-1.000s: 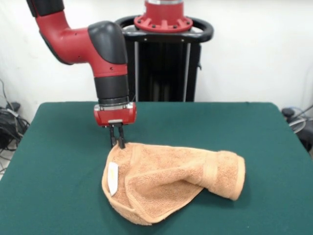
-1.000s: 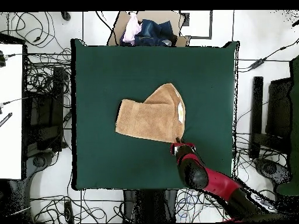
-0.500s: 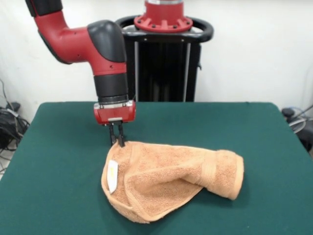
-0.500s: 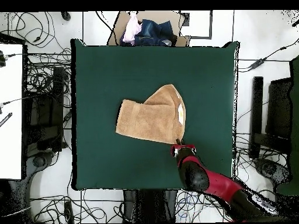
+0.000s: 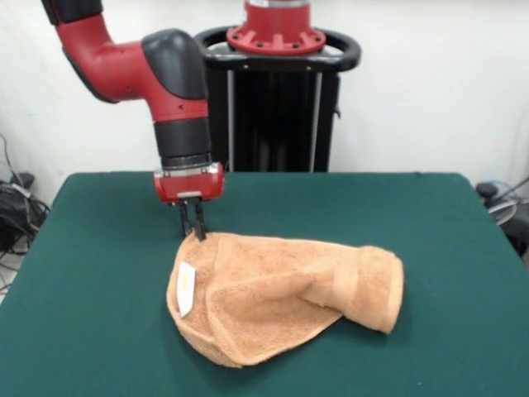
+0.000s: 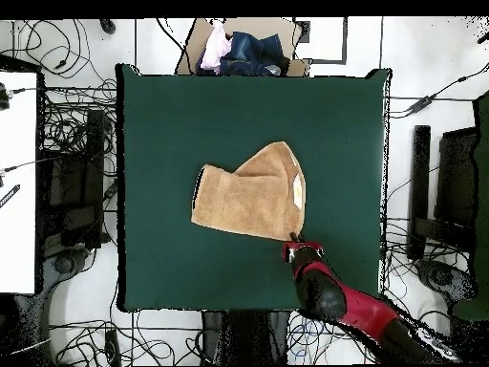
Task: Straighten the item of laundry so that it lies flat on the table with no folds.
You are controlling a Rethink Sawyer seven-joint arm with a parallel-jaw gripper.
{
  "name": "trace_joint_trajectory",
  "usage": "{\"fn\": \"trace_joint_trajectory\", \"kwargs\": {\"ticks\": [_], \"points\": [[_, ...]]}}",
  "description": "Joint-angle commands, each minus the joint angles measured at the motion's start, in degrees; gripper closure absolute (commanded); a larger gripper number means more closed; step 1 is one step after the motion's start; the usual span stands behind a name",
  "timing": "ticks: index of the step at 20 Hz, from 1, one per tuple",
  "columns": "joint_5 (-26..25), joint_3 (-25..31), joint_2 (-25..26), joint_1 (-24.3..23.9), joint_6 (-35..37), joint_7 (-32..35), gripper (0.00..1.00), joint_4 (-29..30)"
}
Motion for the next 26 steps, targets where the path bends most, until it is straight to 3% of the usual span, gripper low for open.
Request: {"fn": "trace_joint_trajectory", "kwargs": {"ticks": [1,19,26], "points": [[-1.35,-12.17,1.11,-4.86,12.47,6.07,1.00,0.70],[-4.83,-10.93,-0.81,-9.15,17.41,4.27,1.00,-0.16],[-4.69,-11.05,-2.39,-7.91,18.93,5.35,1.00,0.00]]}}
